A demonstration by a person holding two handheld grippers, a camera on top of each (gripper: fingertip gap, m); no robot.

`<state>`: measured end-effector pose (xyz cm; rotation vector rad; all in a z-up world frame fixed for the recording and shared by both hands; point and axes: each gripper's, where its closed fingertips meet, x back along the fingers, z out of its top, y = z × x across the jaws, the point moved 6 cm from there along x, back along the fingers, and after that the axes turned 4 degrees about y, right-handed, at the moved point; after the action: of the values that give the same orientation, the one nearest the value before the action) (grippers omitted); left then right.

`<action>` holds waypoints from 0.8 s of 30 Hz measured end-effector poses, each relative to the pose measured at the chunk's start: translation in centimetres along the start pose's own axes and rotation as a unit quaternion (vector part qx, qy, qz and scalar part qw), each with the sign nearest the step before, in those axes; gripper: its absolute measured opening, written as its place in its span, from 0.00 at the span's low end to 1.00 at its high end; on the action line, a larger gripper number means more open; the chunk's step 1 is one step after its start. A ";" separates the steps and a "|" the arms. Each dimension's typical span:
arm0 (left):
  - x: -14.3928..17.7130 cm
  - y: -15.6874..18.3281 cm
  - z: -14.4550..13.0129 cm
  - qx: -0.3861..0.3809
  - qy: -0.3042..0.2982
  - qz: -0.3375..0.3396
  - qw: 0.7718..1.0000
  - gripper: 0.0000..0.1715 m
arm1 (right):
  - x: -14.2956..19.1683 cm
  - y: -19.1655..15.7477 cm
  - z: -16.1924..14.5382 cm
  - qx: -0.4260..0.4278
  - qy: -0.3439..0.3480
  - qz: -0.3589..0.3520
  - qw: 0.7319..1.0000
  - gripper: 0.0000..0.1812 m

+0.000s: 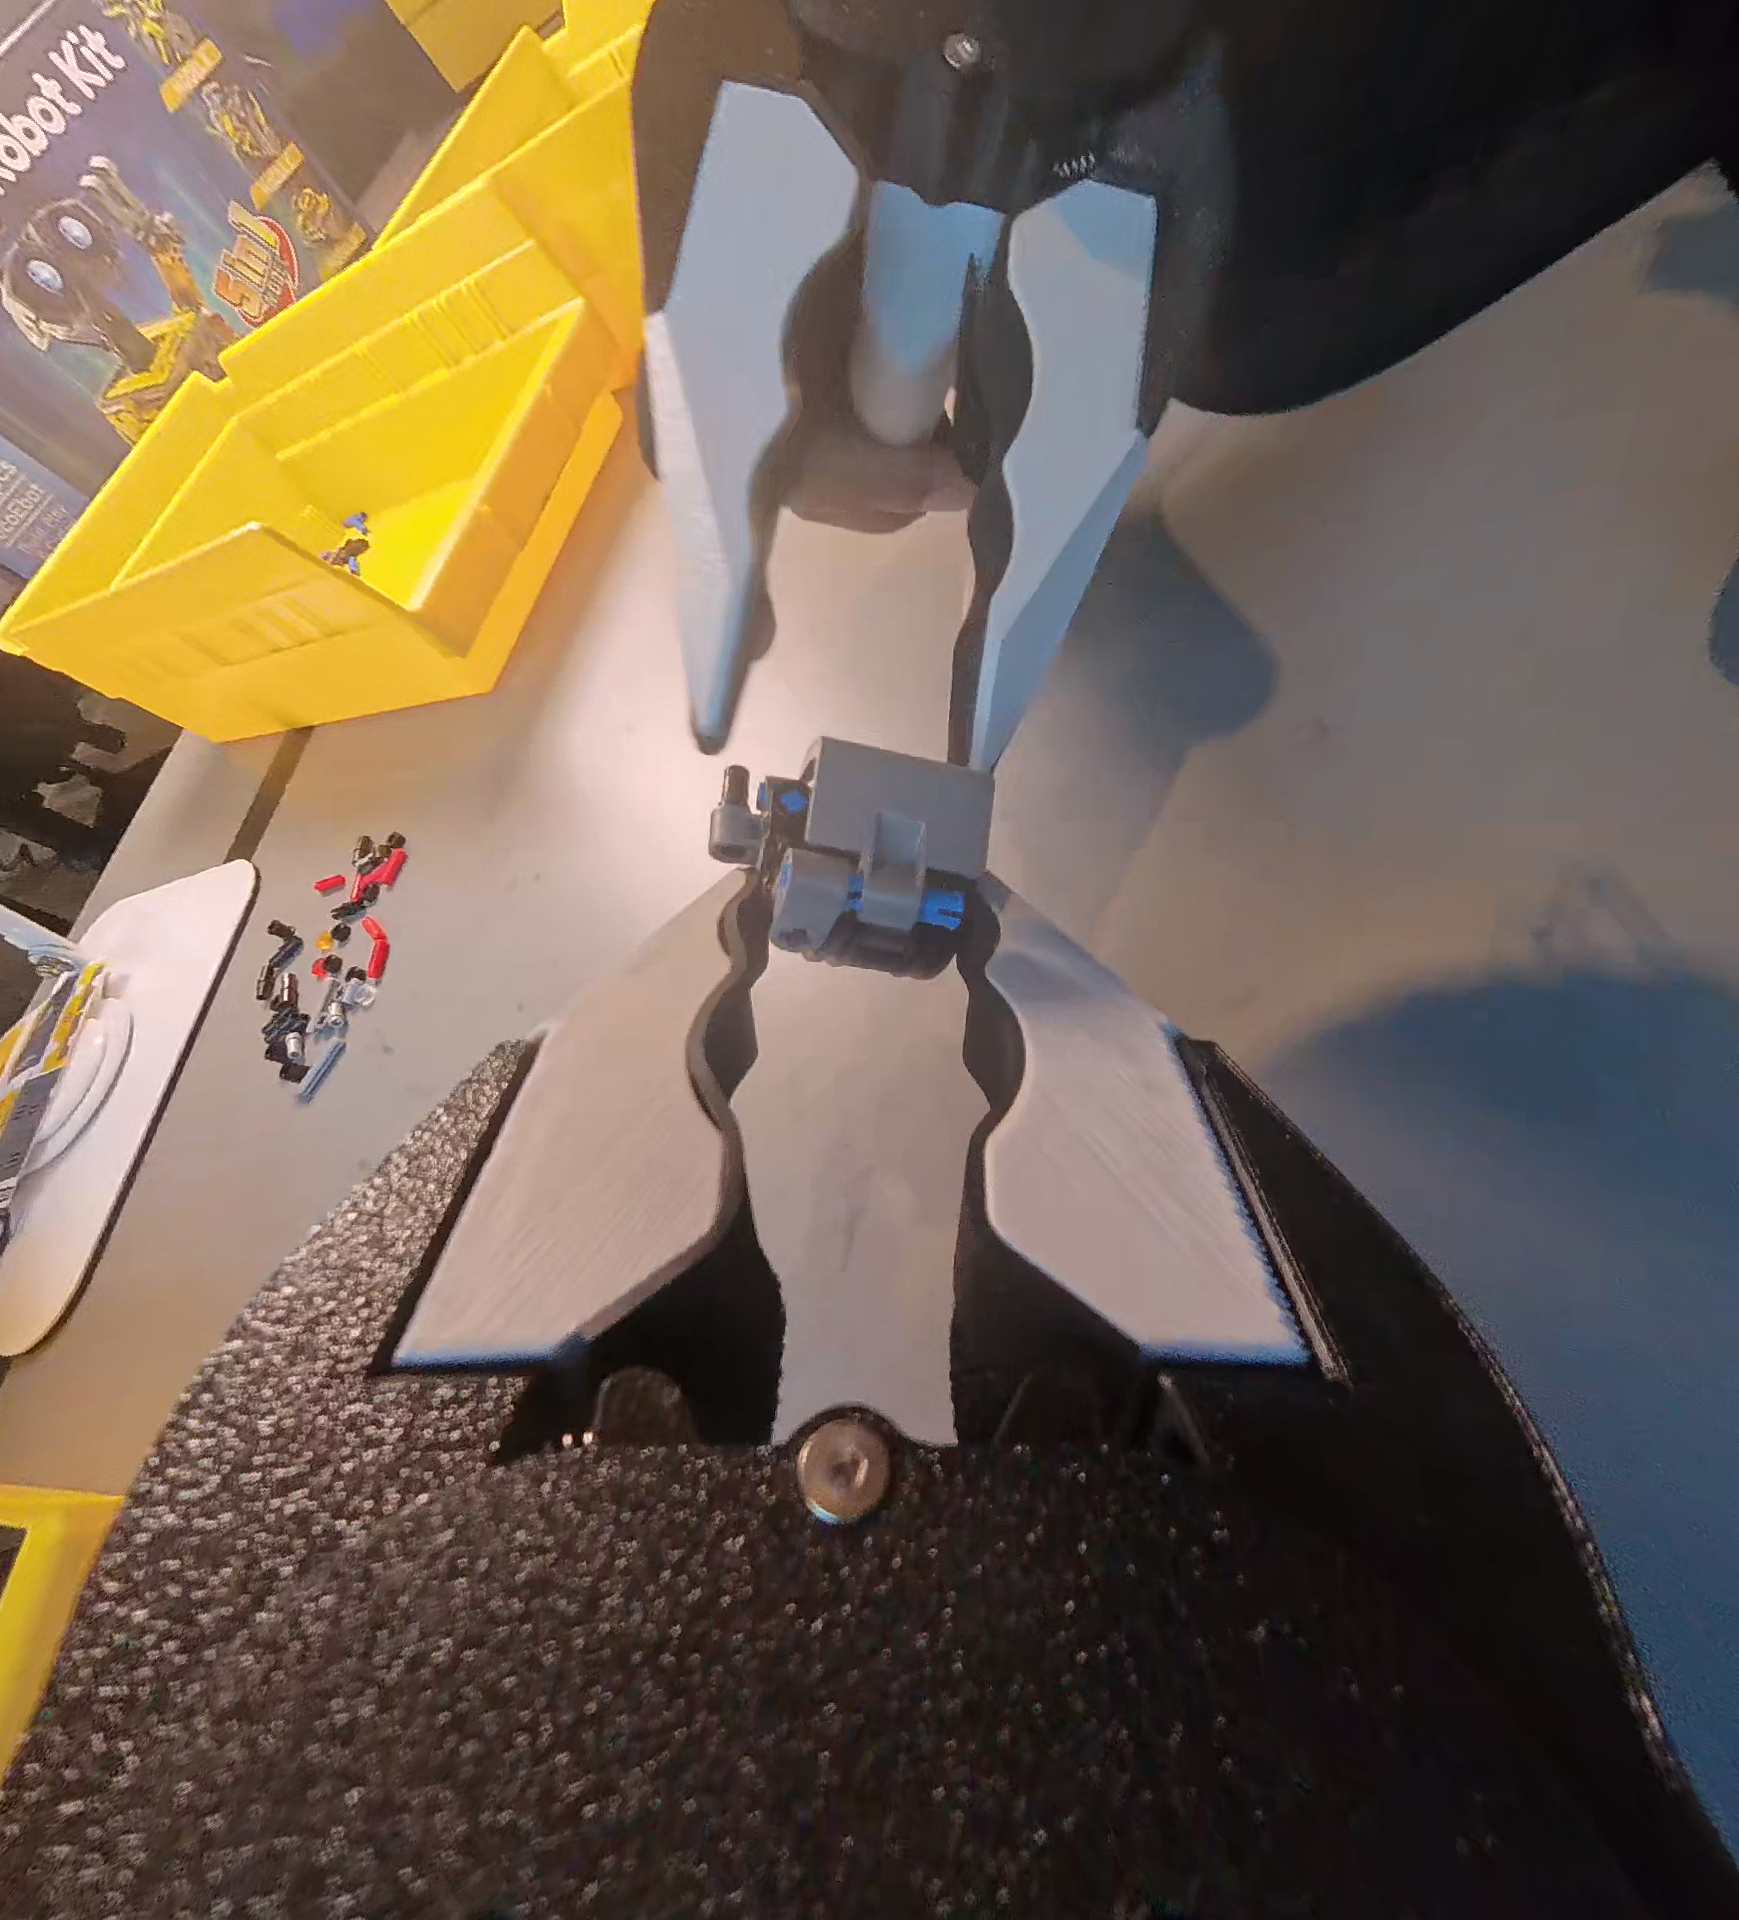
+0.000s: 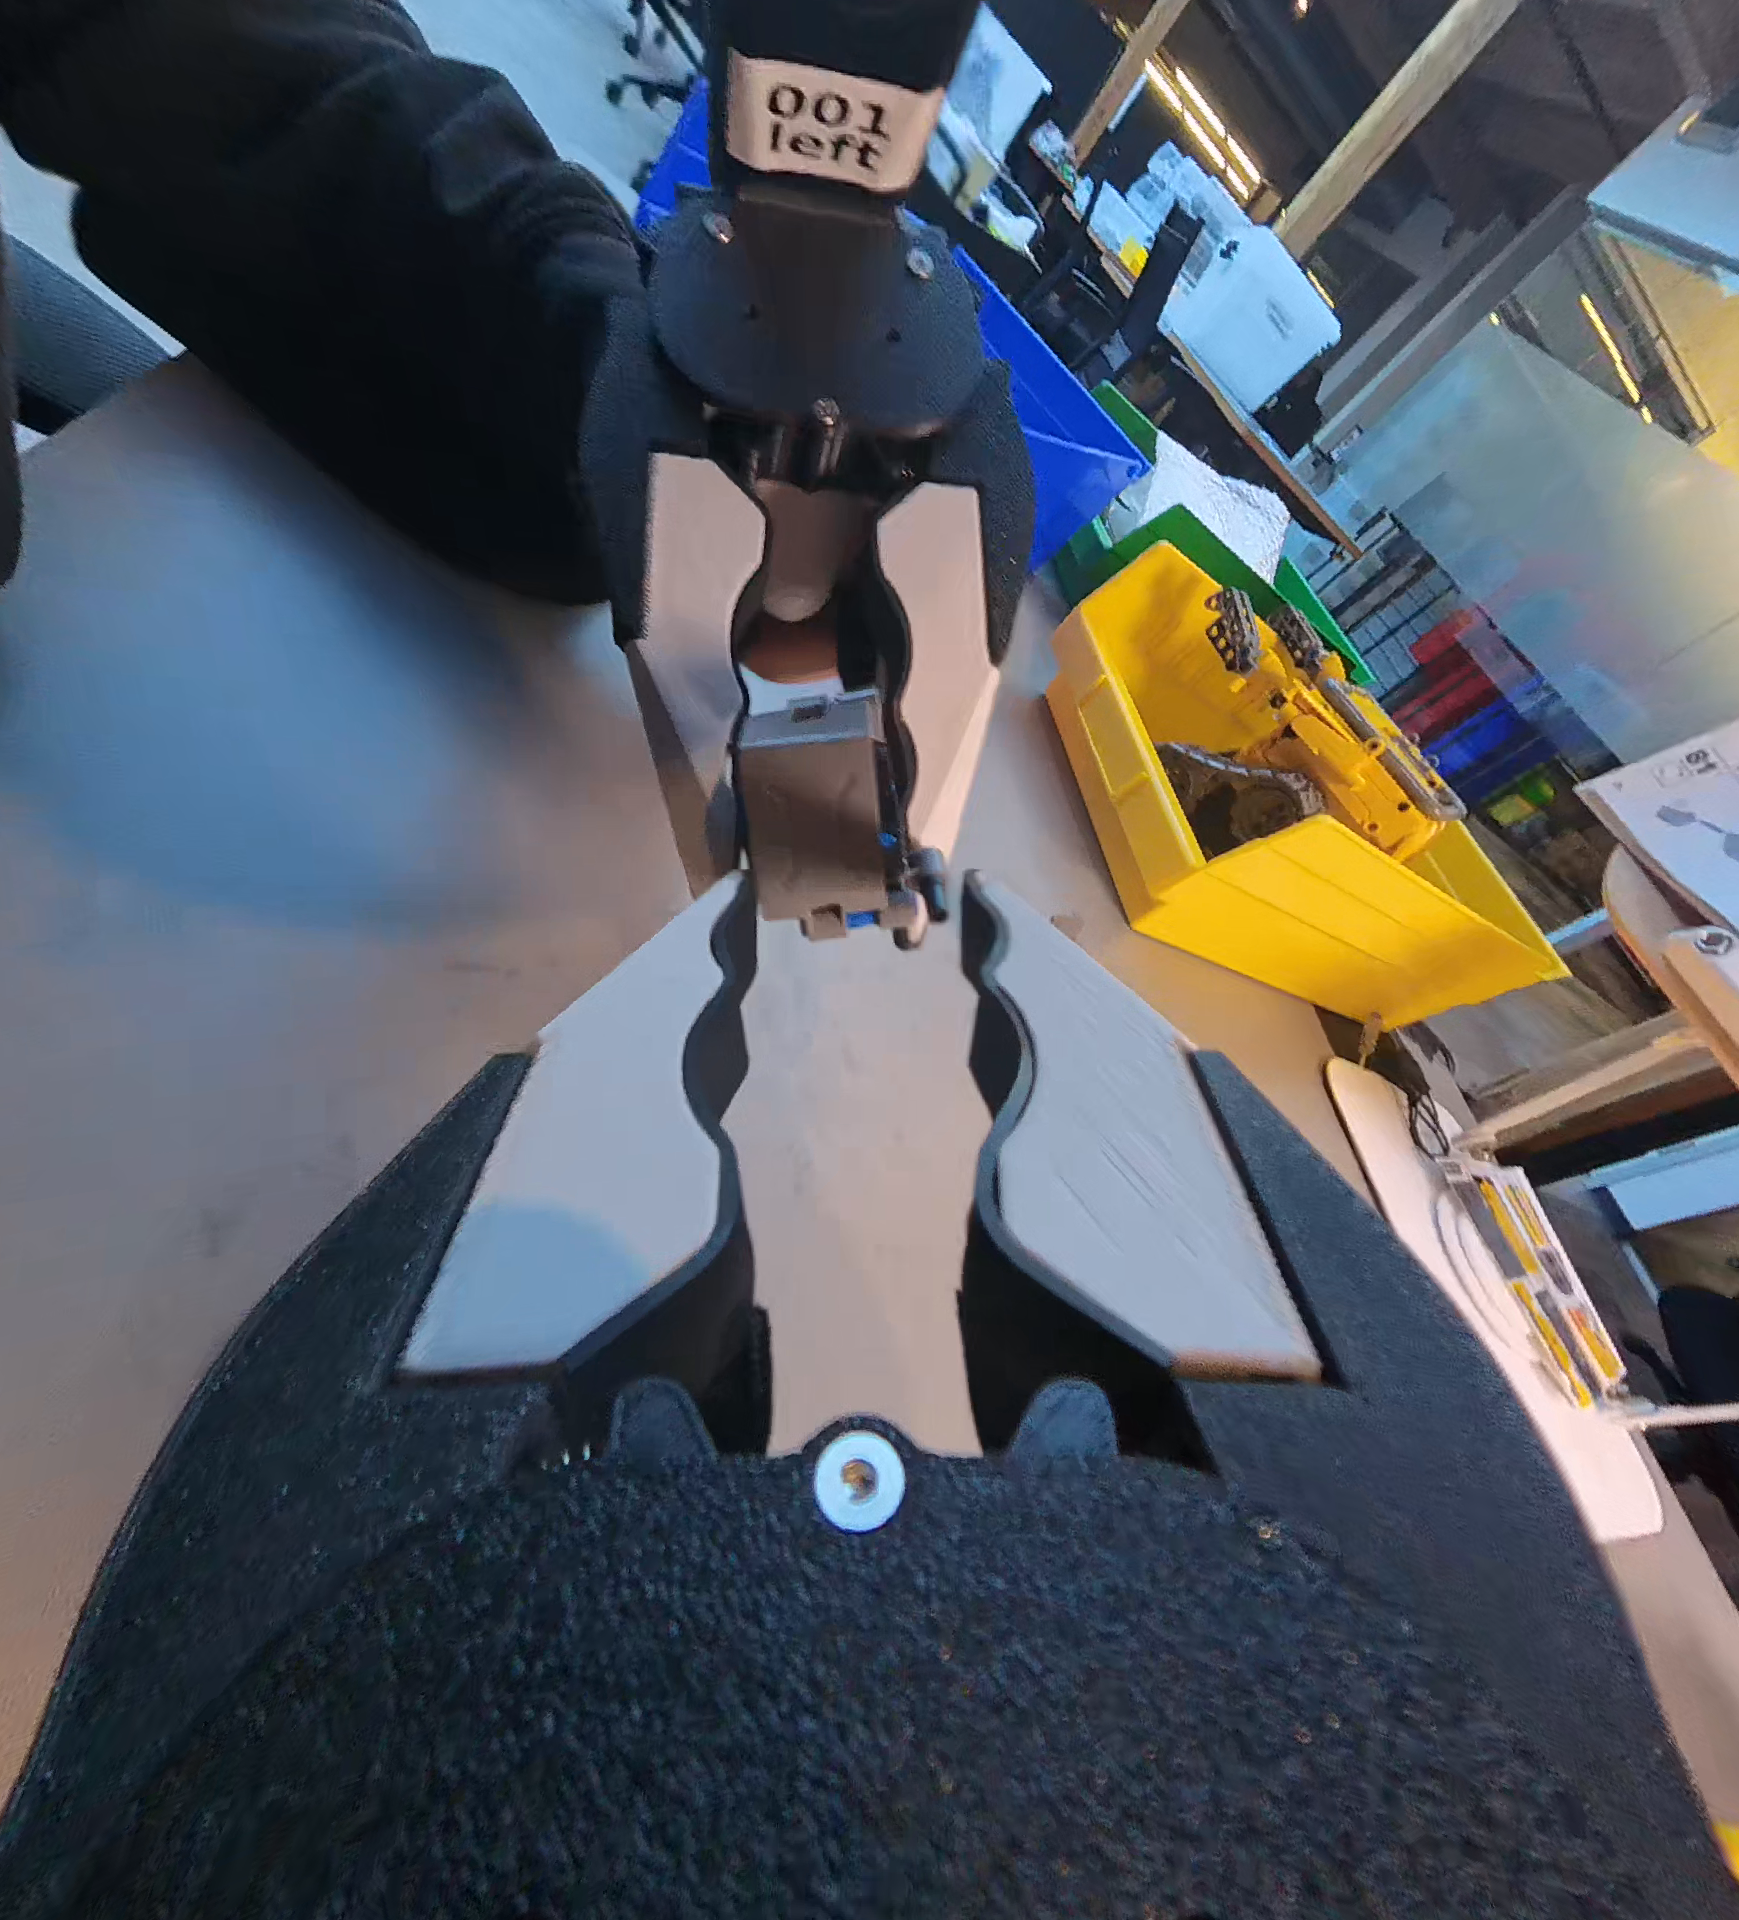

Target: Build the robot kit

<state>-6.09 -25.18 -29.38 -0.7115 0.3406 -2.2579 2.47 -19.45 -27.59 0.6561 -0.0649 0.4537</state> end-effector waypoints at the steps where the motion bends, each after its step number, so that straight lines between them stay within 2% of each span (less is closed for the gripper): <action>1: 0.0 0.1 -0.1 -0.002 -0.002 -0.003 1.000 0.21 | 0.1 0.2 -0.3 -0.012 -0.007 0.000 1.000 0.25; 3: -0.2 0.4 -0.1 -0.009 -0.008 -0.008 1.000 0.21 | 0.0 0.2 -0.7 -0.033 -0.021 0.010 0.999 0.31; 6: -0.4 0.9 -0.1 -0.019 -0.019 -0.019 0.999 0.21 | -0.4 -0.6 -0.9 -0.032 -0.037 0.039 0.998 0.30; 8: -0.5 1.0 -0.2 -0.019 -0.025 -0.022 0.999 0.21 | -0.5 -1.0 -0.8 -0.028 -0.037 0.048 0.998 0.22; 14: -0.5 1.2 -0.4 -0.005 -0.023 -0.036 0.999 0.21 | -0.6 -1.1 -0.8 -0.049 -0.045 0.059 0.996 0.21; 18: -0.1 1.3 -0.4 0.049 0.009 -0.078 0.996 0.20 | -0.8 -1.2 -0.4 -0.066 -0.042 0.070 0.994 0.20; 24: 0.0 1.8 -0.2 0.134 0.046 -0.161 0.977 0.20 | -0.6 -1.5 0.2 -0.121 -0.021 0.102 0.987 0.19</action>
<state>-5.23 -26.42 -30.32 -0.5521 -0.0437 -2.5822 2.61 -20.84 -28.45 0.4220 -0.2249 0.6188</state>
